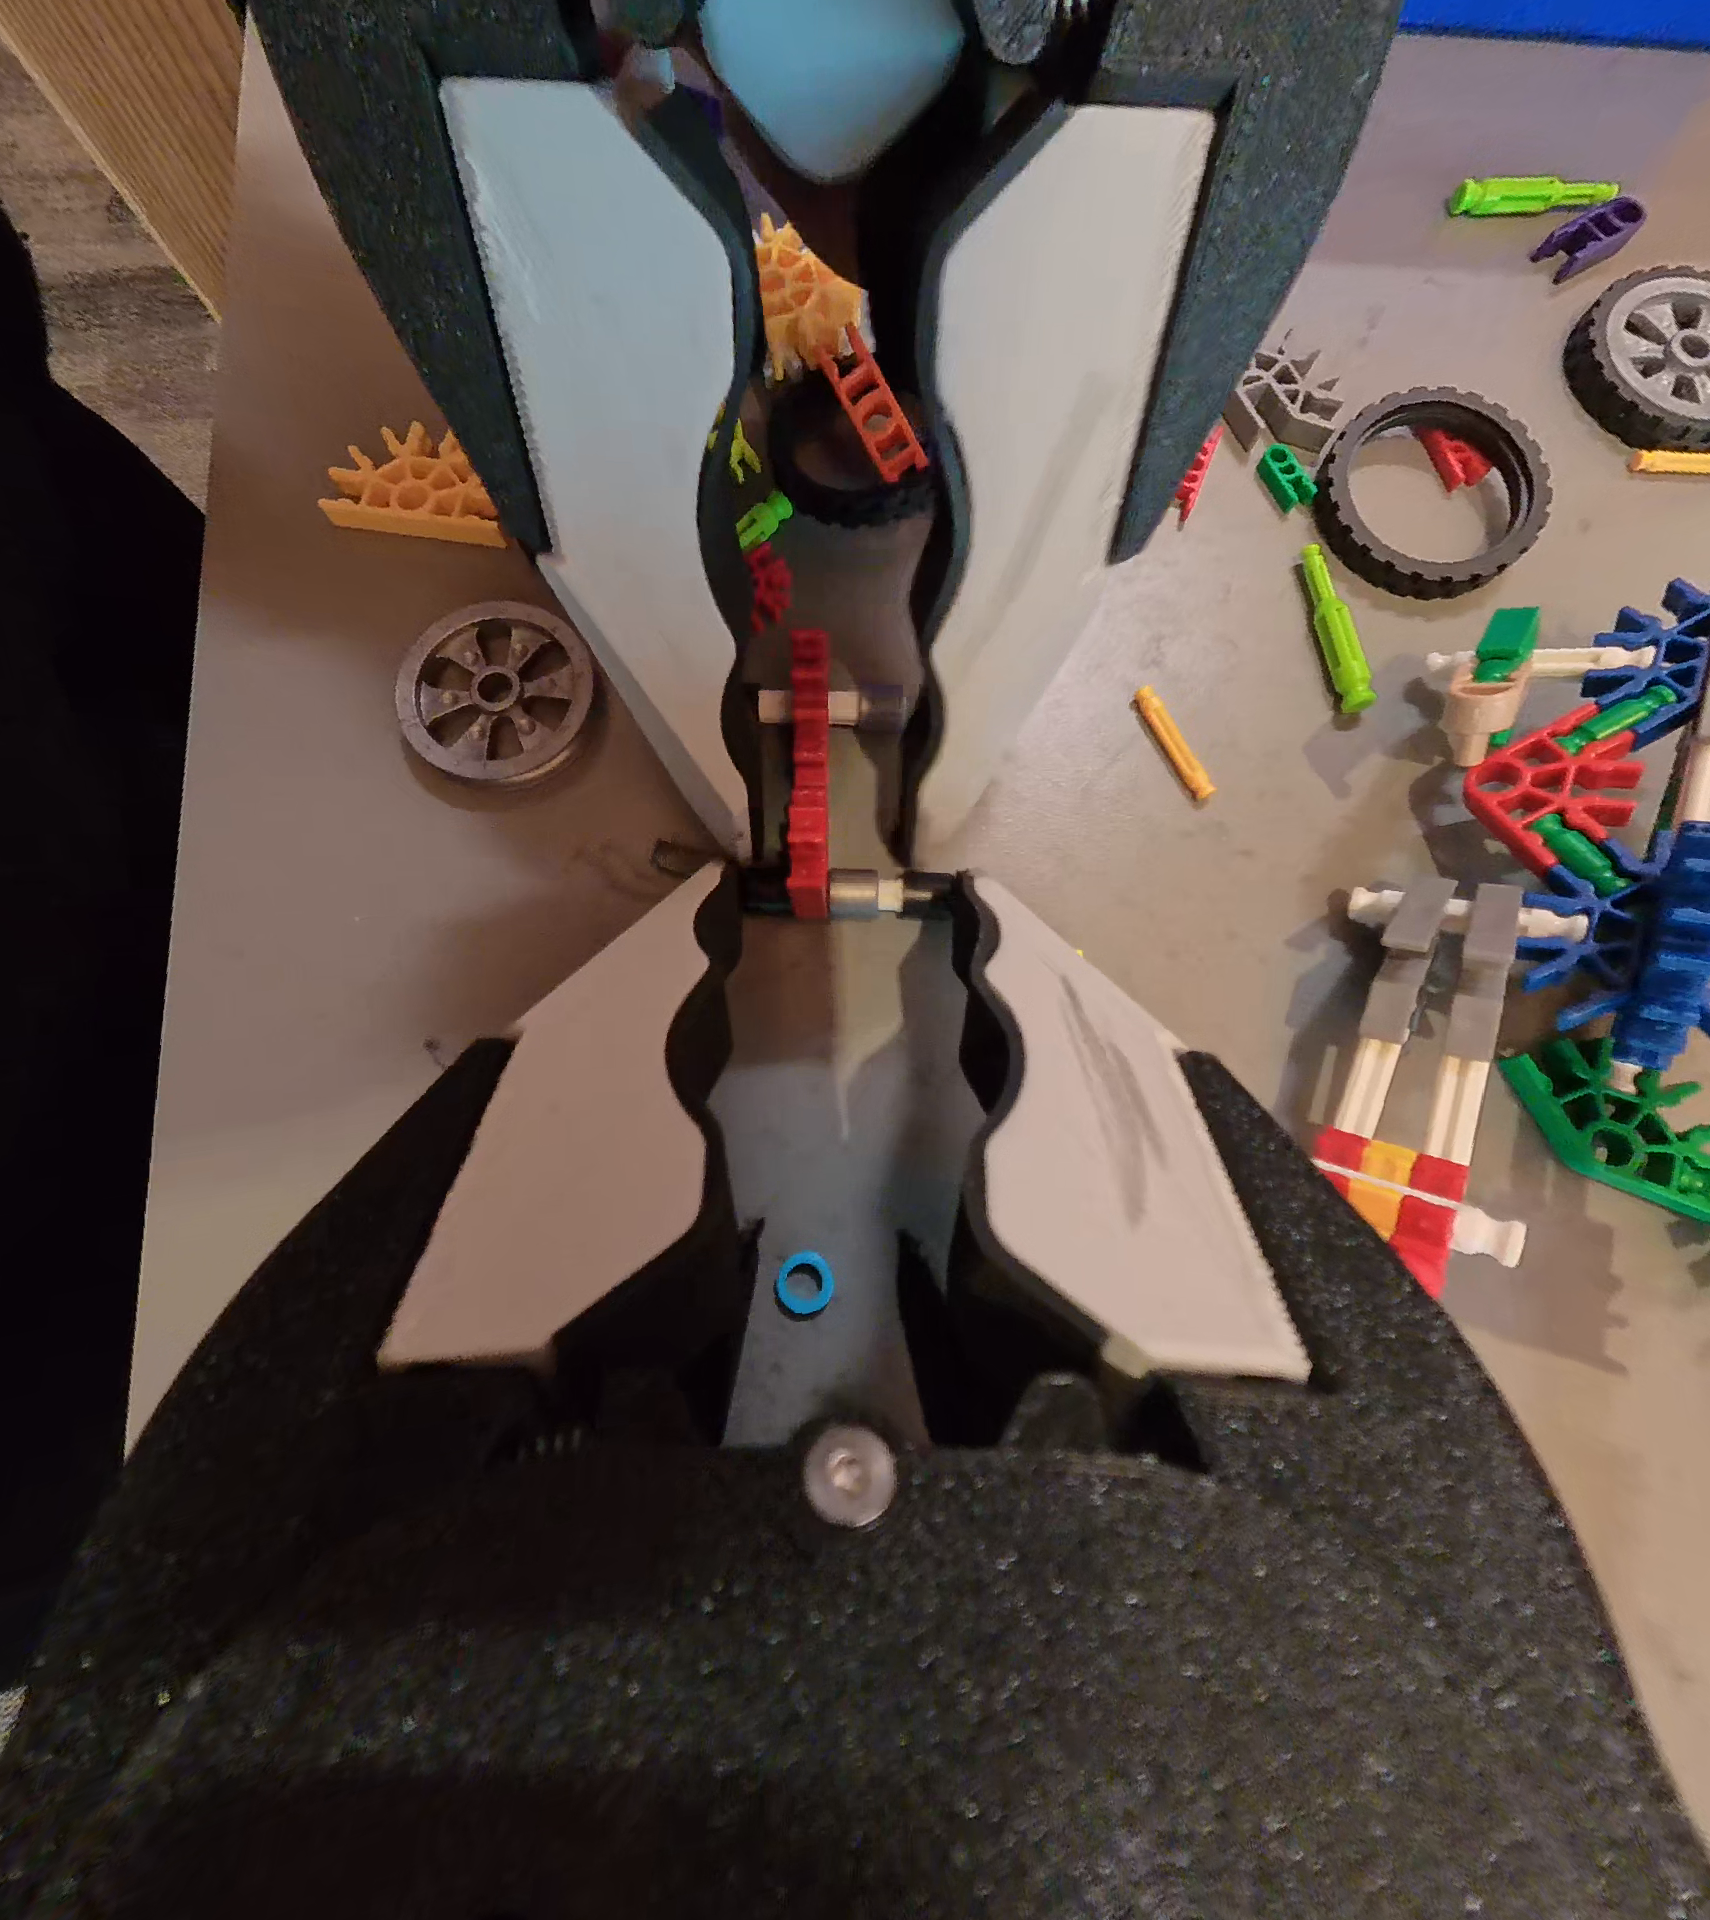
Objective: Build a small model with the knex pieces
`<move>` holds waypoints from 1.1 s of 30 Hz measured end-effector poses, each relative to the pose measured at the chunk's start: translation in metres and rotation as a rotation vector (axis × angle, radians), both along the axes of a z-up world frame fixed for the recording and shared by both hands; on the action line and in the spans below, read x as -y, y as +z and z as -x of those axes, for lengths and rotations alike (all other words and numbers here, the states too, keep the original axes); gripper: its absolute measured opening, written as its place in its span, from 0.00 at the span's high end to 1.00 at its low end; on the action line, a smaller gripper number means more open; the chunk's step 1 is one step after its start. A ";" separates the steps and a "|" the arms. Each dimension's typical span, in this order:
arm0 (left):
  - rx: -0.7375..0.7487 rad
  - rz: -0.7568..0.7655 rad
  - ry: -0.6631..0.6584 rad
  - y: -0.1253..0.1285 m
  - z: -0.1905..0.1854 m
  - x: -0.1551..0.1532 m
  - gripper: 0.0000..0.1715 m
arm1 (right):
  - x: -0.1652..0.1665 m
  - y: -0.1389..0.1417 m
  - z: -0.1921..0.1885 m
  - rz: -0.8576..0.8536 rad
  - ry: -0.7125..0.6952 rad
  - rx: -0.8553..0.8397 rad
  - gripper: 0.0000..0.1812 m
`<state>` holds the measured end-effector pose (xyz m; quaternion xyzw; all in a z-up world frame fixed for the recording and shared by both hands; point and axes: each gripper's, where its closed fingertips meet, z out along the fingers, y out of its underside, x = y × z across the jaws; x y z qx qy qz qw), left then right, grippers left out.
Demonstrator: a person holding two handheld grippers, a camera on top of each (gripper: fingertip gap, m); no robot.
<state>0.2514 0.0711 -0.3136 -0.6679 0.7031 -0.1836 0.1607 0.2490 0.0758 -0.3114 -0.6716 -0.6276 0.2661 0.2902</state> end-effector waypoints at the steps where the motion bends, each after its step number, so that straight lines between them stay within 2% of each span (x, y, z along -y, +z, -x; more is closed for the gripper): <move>1: -0.001 -0.003 0.006 0.000 0.000 -0.001 0.83 | 0.000 0.000 0.000 0.001 0.001 0.000 0.78; 6: 0.005 0.012 0.019 0.000 0.001 0.000 0.83 | 0.000 0.000 0.000 0.002 0.000 -0.001 0.78; 9: 0.025 0.078 0.015 0.002 0.000 0.006 0.74 | 0.000 0.000 0.000 0.011 0.000 -0.003 0.78; 12: 0.020 0.039 0.016 0.001 -0.001 0.003 0.78 | 0.000 0.000 0.000 0.010 0.000 -0.003 0.78; 19: 0.022 -0.008 0.038 0.000 -0.002 0.002 0.77 | 0.000 0.000 0.000 0.010 -0.002 -0.003 0.78; 33: 0.036 -0.006 0.064 0.000 -0.002 0.002 0.78 | 0.000 0.000 0.001 0.022 0.003 -0.004 0.79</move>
